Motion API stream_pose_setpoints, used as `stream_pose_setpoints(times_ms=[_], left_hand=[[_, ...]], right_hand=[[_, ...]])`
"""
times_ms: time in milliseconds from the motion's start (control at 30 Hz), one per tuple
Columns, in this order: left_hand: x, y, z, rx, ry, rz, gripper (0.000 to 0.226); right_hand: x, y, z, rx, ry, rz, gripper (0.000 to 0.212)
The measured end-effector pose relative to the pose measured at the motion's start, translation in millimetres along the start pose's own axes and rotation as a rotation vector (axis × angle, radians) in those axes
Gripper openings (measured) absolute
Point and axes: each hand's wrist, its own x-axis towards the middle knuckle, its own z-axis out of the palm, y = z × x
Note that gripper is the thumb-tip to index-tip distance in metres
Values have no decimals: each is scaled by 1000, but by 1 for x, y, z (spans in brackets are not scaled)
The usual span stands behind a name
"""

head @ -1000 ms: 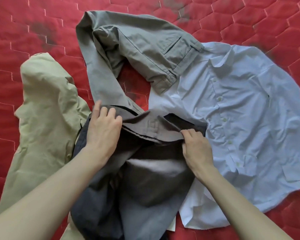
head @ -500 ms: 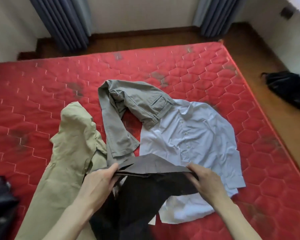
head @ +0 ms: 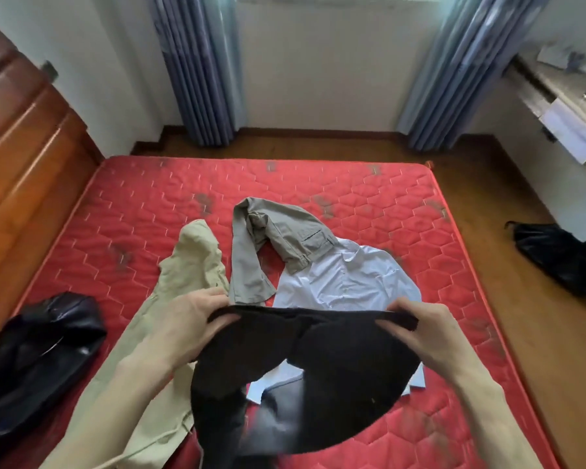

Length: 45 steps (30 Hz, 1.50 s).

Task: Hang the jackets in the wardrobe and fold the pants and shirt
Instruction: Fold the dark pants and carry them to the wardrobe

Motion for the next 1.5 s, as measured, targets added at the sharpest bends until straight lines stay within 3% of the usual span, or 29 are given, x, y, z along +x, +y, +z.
stream_pose_setpoints(times_ms=[100,167,300,367,600,700,867,1167,1267,1367,1500], left_hand=[[-10,20,-30,150,13,-53,41],[-12,31,-50,118,65,-71,53],[2,53,-99,-138,54,-66,41],[21,67,-130,-272,13,-71,48],[89,136,-233,-518,93,-84,54],[101,171,-255,-679,129,-36,45],[94,222,-235,-768,250,45,42],[75,259,-187,-844,340,154,20],[74,255,-185,-879,366,162,19],[69,251,-184,-926,370,182,27],[55,244,-179,-1001,227,297,47]], right_hand=[[-5,-7,-30,108,102,-31,18],[-2,-18,-50,165,167,-61,13],[16,-54,-92,193,247,-145,9],[34,-78,-119,177,280,-199,2],[105,-167,-231,99,432,-247,16],[103,-209,-259,113,557,-269,14],[68,-255,-223,270,687,-338,19],[39,-288,-129,549,683,-369,12],[41,-292,-118,732,664,-331,27],[39,-298,-111,1011,552,-249,53],[37,-302,-107,1195,550,-176,53]])
